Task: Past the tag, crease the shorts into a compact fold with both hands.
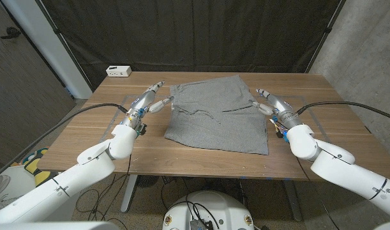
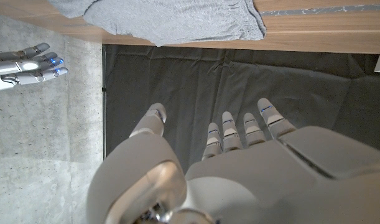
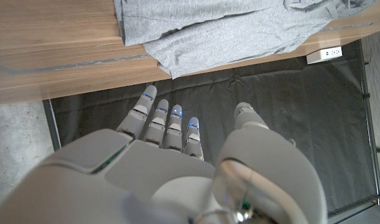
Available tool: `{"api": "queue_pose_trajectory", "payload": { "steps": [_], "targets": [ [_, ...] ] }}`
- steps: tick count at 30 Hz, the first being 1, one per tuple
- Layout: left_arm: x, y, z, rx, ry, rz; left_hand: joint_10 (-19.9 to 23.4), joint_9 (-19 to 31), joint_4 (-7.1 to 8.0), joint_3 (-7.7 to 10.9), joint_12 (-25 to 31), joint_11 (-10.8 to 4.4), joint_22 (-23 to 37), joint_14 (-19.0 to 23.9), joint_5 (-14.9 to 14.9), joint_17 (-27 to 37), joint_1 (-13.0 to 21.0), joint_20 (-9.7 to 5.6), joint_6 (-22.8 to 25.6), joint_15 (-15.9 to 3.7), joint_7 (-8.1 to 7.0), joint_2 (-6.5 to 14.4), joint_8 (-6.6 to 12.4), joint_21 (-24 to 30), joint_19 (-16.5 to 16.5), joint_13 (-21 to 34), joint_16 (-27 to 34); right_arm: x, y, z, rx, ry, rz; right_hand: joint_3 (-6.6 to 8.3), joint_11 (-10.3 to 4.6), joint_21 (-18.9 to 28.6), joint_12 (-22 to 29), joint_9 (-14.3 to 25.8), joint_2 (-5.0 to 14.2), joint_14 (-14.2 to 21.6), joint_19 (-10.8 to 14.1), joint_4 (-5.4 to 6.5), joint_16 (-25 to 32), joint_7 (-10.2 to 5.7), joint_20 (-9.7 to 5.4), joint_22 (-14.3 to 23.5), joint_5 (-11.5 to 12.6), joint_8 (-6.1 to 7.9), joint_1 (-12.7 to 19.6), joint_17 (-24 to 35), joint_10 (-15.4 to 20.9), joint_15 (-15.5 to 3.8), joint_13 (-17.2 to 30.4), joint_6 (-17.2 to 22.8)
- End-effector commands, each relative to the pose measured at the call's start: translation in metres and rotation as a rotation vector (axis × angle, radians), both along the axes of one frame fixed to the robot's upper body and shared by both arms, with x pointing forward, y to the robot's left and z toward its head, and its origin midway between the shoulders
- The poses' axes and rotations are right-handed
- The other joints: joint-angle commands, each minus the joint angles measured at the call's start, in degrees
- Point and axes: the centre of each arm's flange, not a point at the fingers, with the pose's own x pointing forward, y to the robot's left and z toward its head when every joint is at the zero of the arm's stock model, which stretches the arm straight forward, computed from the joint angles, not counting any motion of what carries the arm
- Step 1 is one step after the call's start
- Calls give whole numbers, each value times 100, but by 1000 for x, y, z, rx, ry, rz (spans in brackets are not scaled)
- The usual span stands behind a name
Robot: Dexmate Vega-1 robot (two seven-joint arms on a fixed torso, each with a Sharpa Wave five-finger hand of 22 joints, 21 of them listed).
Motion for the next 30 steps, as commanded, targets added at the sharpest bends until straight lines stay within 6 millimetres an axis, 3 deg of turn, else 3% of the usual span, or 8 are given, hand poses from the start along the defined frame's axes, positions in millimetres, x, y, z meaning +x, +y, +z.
{"api": "queue_pose_trajectory", "payload": {
  "steps": [1, 14, 17, 30],
  "targets": [
    [-16, -4, -7, 83, 7, 44, 81, 26, -45, 4, 5, 2, 23, 63, -1, 27, 41, 13, 67, -20, 12, -30, 3, -4, 12, 33, -5, -17, 3, -10, -86, 4, -79, 30, -16, 24, 34, 12, 9, 34, 50, -29, 34, -13, 25, 9, -21, 20, 75, 29, 69, -64, 16, 53],
    [-28, -7, -15, 144, 27, 90, 238, 30, -88, -41, 19, -41, 26, 115, -2, 27, 53, 43, 280, -100, 10, -52, 35, -37, -23, 35, -8, -35, 12, -17, -169, 24, -142, 94, -69, 37, 45, 16, 38, 148, 110, -99, 62, -28, 8, 9, -53, 30, 161, 33, 146, -171, 19, 113],
    [-29, -7, -16, 162, 34, 99, 294, 31, -107, -58, 22, -112, 25, 150, -3, 27, 61, 46, 359, -106, -28, -69, 46, -43, -19, 36, -3, -36, 13, -19, -183, 37, -160, 103, -73, 41, 58, 17, 44, 180, 133, -112, 75, -40, 5, 9, -70, 60, 172, 42, 198, -190, 20, 204],
    [-32, -10, -16, 241, 72, 137, 509, 35, -185, -108, 49, -172, 19, 300, 11, 28, 113, 64, 596, -208, -75, -165, 75, -60, 17, 37, 21, -41, 18, -31, -233, 91, -197, 141, -81, 70, 93, 19, 65, 334, 242, -149, 130, -45, -8, 11, -103, 93, 212, 61, 351, -262, 22, 355]
  ]
}}
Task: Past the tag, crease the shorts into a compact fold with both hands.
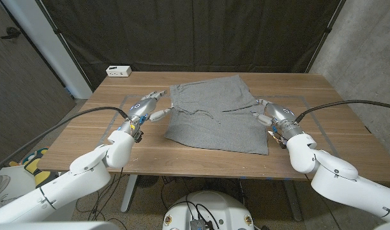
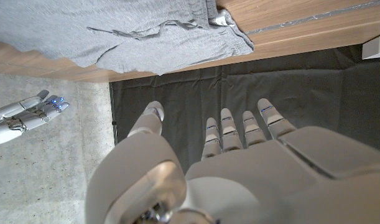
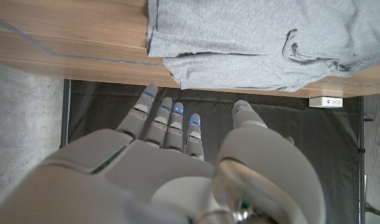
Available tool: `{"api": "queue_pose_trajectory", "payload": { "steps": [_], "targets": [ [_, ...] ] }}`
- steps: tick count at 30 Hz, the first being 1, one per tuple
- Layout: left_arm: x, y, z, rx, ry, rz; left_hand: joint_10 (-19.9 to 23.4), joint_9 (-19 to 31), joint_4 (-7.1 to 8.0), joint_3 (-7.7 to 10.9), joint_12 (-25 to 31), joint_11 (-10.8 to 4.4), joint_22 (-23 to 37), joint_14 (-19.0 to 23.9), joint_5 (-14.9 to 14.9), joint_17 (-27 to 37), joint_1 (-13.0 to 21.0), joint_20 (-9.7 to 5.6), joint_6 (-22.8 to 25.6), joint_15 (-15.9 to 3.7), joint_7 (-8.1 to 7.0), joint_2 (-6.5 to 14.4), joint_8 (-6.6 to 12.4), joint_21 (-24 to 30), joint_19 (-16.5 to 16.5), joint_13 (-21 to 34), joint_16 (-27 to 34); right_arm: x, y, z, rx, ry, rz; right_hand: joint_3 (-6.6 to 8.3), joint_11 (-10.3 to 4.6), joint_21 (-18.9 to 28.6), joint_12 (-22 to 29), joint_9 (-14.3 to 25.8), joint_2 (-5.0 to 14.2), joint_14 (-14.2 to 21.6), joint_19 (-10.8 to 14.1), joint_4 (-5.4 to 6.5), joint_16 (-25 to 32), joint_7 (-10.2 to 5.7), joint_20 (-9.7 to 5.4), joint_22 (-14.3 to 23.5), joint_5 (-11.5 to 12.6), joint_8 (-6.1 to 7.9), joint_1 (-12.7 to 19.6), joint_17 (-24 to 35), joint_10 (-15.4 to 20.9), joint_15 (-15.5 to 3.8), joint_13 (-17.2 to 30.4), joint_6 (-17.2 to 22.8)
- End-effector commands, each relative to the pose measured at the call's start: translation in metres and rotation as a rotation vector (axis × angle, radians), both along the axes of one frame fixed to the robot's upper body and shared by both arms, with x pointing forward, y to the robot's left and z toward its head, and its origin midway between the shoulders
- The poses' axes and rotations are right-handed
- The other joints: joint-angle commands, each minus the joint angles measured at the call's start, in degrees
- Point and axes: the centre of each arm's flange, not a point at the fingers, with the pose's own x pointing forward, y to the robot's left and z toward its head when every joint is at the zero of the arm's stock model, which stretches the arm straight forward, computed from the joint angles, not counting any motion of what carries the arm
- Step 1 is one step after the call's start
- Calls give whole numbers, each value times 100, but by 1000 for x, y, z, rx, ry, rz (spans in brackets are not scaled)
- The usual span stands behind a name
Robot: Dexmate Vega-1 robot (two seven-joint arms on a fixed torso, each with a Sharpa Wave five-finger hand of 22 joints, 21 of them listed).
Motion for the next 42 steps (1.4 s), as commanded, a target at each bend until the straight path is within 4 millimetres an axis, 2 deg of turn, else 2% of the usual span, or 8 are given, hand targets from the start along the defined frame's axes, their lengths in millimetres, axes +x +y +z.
{"api": "queue_pose_trajectory", "payload": {
  "steps": [1, 15, 32, 42],
  "targets": [
    [-8, -7, -1, 80, 38, 21, 88, 15, -49, -4, 47, -17, 19, 53, 12, 28, 19, 59, 77, -3, 9, -70, 34, -15, 25, 9, 18, -6, -2, -11, -60, 51, -90, 33, -11, 27, 47, 20, 6, 80, 82, -38, 39, 16, -4, 11, -19, 49, 90, 16, 72, -10, 23, 78],
    [-10, -9, -2, 142, 84, 48, 229, 18, -121, -6, 48, -108, 9, 125, 36, 28, 144, 58, 229, -48, -2, -124, 41, -23, 86, 9, 12, -16, 3, -21, -95, 104, -118, 70, -35, 31, 45, 22, -2, 123, 120, -73, 36, 19, 0, 12, -30, 39, 128, 15, 109, -31, 25, 100],
    [-13, -11, -12, 205, 154, 83, 477, 20, -159, -17, 71, -133, -1, 285, 60, 27, 323, 63, 407, -98, -15, -204, 39, -26, 202, 10, 28, -28, 6, -35, -125, 184, -165, 85, -34, 27, 36, 23, -38, 148, 143, -97, 20, 33, 7, 12, -42, 26, 132, 15, 134, -36, 27, 119],
    [-14, -11, -15, 248, 174, 128, 734, 23, -160, -36, 104, -204, -6, 448, 74, 25, 455, 37, 663, -175, -24, -252, 71, -33, 287, 13, 44, -37, 6, -45, -138, 235, -189, 123, -16, 32, 40, 24, -82, 207, 183, -175, 9, 56, 9, 12, -39, 33, 206, -5, 181, -50, 28, 177]
  ]
}}
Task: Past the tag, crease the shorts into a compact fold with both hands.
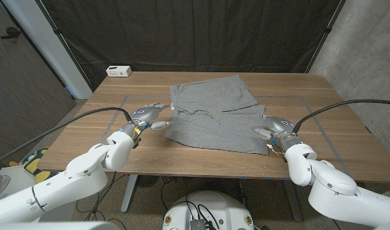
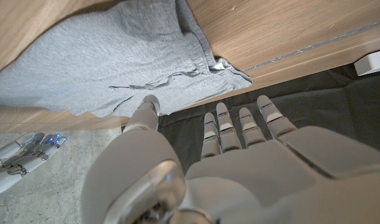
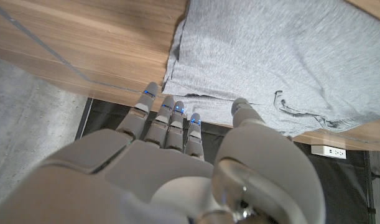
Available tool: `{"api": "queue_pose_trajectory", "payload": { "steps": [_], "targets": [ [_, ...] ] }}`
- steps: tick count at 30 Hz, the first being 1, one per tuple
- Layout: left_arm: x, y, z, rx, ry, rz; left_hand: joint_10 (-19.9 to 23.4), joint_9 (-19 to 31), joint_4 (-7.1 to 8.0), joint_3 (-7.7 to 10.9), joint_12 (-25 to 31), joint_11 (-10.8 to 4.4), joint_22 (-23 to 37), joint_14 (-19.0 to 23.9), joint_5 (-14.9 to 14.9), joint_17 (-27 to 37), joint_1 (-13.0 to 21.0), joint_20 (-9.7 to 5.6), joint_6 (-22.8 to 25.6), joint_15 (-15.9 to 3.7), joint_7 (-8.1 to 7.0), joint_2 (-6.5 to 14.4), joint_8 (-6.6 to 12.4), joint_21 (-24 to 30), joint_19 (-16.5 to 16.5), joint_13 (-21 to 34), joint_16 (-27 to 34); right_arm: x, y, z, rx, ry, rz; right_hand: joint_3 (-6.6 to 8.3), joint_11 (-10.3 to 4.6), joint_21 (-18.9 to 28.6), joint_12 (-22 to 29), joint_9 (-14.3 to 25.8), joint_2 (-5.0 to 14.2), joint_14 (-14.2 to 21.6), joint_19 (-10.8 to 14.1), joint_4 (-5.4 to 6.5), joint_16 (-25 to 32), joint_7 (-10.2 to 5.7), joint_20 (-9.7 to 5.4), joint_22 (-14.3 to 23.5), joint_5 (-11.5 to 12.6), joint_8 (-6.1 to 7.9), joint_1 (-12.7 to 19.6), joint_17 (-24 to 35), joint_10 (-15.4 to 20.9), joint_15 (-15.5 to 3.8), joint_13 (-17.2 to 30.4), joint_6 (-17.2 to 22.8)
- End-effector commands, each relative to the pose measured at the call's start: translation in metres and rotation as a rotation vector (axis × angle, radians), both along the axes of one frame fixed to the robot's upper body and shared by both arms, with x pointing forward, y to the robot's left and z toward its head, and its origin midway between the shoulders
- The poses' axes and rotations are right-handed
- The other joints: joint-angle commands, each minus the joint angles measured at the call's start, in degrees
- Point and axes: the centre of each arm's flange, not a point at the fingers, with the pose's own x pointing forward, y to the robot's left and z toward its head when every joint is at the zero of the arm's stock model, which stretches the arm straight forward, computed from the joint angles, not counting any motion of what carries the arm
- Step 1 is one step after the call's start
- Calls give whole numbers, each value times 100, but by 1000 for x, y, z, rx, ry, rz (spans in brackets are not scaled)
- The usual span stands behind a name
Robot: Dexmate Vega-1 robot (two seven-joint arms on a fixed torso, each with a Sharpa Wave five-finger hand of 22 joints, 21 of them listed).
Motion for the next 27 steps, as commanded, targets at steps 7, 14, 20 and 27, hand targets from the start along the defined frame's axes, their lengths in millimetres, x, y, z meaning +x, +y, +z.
{"api": "queue_pose_trajectory", "payload": {
  "steps": [7, 14, 20, 27],
  "targets": [
    [0, -4, -4, 94, 40, 72, 369, 16, -63, 12, 81, -162, -1, 295, 87, 23, 376, -24, 362, -154, -62, -94, 92, -43, 154, 17, 59, -14, 1, -17, -21, 79, -47, 41, 20, 31, 38, 26, -133, 98, 104, -181, -28, 6, 19, 11, -6, 31, 183, -21, 97, 17, 29, 106],
    [0, -5, -5, 118, 51, 93, 434, 16, -80, 12, 62, -241, -5, 370, 117, 22, 544, -50, 511, -192, -111, -162, 116, -53, 203, 18, 54, -16, 3, -22, -40, 102, -62, 47, 7, 32, 34, 27, -205, 122, 128, -254, -46, 17, 31, 11, -3, 31, 241, -35, 113, 11, 29, 134],
    [1, -6, -6, 134, 69, 109, 464, 16, -82, 12, 51, -275, -7, 369, 131, 22, 632, -60, 545, -202, -125, -191, 110, -57, 230, 19, 39, -17, 4, -24, -59, 106, -78, 66, -10, 34, 42, 28, -229, 155, 154, -307, -53, 12, 42, 11, 7, 37, 298, -42, 155, 0, 30, 173],
    [2, -8, -7, 154, 81, 125, 455, 17, -81, 1, 25, -291, -9, 355, 144, 23, 710, -76, 553, -202, -147, -233, 95, -70, 238, 20, 20, -16, 6, -27, -86, 139, -85, 114, -10, 28, 40, 29, -236, 175, 167, -380, -74, 19, 42, 10, 29, 63, 395, -47, 186, -16, 29, 275]
  ]
}}
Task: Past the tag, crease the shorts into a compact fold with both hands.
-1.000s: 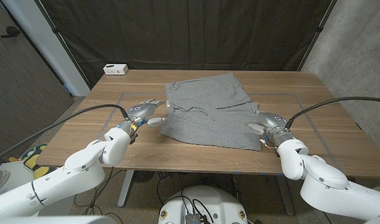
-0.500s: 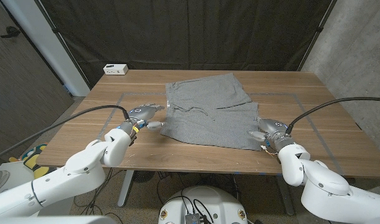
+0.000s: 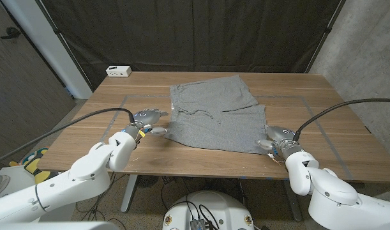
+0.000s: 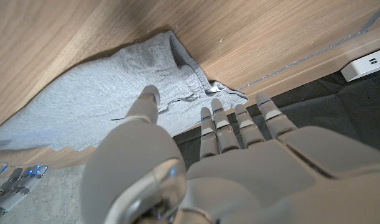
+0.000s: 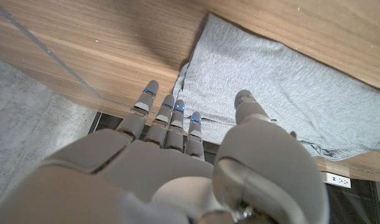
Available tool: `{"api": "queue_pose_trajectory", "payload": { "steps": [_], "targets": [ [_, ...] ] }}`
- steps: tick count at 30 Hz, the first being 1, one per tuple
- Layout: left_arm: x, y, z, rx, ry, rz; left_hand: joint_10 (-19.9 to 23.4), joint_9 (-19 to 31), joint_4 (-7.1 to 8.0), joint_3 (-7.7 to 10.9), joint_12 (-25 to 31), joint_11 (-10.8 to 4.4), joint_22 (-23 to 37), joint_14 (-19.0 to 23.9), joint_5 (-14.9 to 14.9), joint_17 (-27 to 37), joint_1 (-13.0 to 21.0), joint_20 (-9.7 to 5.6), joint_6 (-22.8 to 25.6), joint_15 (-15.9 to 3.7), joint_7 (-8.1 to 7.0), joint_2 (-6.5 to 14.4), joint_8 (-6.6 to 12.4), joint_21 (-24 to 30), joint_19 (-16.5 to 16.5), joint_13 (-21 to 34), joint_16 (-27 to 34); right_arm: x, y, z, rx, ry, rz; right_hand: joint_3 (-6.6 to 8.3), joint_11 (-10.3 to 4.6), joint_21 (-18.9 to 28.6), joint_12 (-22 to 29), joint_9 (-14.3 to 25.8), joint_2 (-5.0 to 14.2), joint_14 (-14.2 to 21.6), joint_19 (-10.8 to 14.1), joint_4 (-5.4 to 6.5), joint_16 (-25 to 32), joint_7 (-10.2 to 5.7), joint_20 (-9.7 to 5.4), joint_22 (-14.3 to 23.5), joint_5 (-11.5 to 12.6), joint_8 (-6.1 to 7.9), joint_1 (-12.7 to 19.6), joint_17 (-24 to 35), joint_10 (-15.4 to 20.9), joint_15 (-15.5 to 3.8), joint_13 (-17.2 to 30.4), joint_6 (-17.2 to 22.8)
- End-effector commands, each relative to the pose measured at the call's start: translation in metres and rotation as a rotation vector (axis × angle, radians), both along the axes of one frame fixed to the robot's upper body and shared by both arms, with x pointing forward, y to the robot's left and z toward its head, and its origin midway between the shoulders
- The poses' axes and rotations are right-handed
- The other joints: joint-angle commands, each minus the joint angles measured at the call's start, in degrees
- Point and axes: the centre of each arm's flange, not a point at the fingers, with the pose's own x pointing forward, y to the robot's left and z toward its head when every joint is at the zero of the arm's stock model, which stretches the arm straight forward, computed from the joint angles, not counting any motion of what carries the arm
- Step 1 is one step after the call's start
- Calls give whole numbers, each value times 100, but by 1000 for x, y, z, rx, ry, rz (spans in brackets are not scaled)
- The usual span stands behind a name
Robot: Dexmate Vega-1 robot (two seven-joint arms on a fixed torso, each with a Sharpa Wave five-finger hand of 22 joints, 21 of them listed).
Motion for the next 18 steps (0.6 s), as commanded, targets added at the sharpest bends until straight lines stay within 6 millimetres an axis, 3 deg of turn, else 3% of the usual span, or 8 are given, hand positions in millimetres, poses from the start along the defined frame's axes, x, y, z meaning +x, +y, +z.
{"api": "queue_pose_trajectory", "payload": {
  "steps": [1, 10, 17, 18],
  "targets": [
    [2, -1, -2, 47, 29, 48, 34, 18, -34, -2, -23, -30, 18, 22, 40, 23, 110, -3, 68, 15, -5, -22, 7, -24, 46, 21, -25, -2, 6, -9, -42, 50, -10, 26, -10, 28, 40, 29, 9, 45, 72, -71, -29, -14, 6, 10, 30, 67, 104, 6, 64, -9, 29, 114],
    [3, -9, -3, 99, 30, 70, 125, 20, -42, -55, -44, -141, 13, 67, 85, 24, 327, -5, 244, 13, -15, -190, 38, -44, 101, 24, -33, -5, 10, -13, -80, 66, -27, 60, -47, 18, 31, 29, -86, 43, 85, -187, -68, -20, 6, 8, 49, 72, 245, -8, 85, -12, 28, 176],
    [4, -12, -6, 131, 32, 91, 99, 26, -37, -127, -99, -133, 11, 42, 137, 27, 526, 24, 357, 35, -58, -370, 49, -66, 141, 30, -57, -8, 12, -16, -109, 72, -34, 90, -80, 8, 17, 28, -180, 28, 94, -274, -101, -33, 10, 6, 76, 67, 391, -17, 83, -29, 28, 198],
    [5, -13, -6, 138, 31, 94, 95, 28, -27, -145, -114, -192, 11, 34, 154, 28, 586, 29, 420, 38, -73, -404, 61, -75, 148, 32, -62, -8, 13, -16, -114, 74, -36, 99, -81, 8, 14, 28, -187, 24, 98, -286, -105, -33, 3, 5, 82, 66, 419, -17, 80, -34, 28, 199]
  ]
}}
